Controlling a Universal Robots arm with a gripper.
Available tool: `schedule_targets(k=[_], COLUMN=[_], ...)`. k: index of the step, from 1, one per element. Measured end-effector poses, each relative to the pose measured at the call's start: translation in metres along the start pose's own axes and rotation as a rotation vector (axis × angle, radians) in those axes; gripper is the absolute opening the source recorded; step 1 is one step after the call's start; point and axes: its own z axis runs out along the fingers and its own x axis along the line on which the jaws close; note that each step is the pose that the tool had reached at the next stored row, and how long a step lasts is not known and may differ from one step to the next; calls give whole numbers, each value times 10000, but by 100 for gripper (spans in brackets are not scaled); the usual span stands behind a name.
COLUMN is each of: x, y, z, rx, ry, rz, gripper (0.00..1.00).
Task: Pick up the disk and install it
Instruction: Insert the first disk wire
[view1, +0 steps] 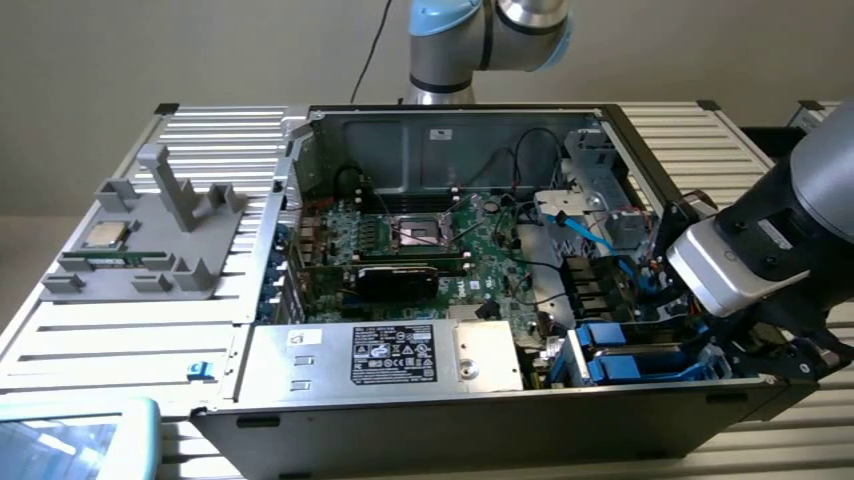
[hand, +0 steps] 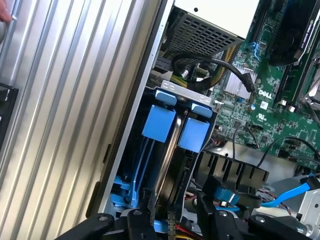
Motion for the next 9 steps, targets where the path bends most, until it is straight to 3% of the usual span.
schedule_targets(k=[9], x=[-19], y=[-3], z=[54], rx=[-9], ry=[-5], rz=[-2], gripper=[46])
